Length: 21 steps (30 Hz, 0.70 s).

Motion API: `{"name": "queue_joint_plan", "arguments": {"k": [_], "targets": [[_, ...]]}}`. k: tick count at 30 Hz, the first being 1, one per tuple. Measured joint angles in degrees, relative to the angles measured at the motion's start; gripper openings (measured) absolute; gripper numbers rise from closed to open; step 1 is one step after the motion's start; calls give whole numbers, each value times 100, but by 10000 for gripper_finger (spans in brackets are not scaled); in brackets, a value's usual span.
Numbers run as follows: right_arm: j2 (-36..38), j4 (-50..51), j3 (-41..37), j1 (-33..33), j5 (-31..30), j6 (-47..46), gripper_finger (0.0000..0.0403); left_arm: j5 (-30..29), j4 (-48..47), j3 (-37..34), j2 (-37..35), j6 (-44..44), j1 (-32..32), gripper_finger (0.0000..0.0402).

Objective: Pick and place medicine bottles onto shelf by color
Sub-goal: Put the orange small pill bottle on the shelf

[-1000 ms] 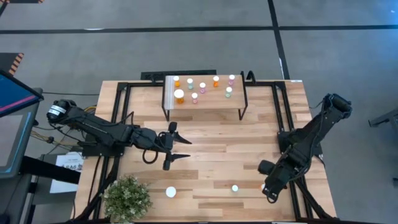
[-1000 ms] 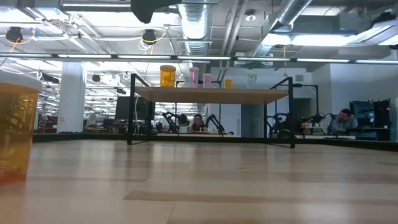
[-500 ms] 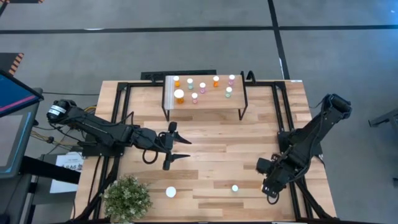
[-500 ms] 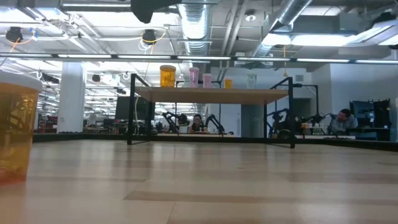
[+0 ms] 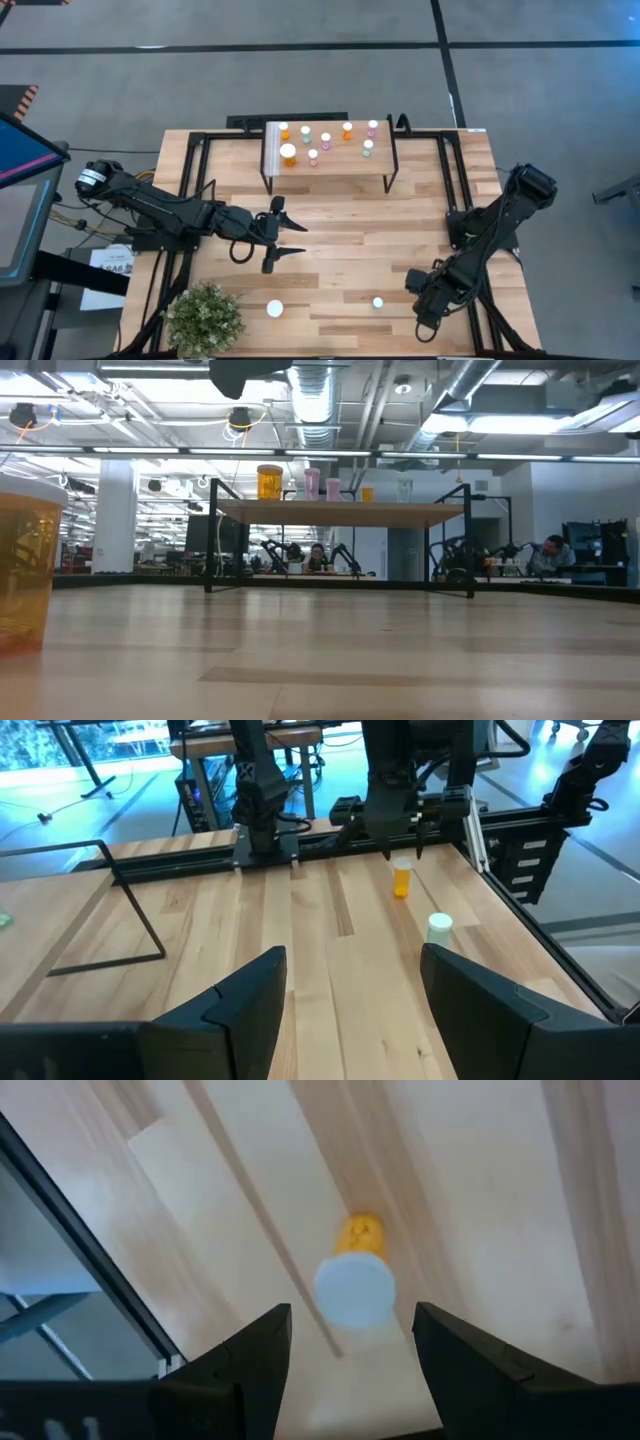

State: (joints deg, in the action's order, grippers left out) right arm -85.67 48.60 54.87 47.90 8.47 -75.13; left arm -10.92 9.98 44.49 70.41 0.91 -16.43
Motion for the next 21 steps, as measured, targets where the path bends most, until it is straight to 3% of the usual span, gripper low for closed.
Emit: {"name": "queue_joint_plan", "arguments": {"k": [21], "targets": [[11, 40, 2, 9, -713, 64, 232, 2, -48, 0, 0, -29, -2, 221]]}}
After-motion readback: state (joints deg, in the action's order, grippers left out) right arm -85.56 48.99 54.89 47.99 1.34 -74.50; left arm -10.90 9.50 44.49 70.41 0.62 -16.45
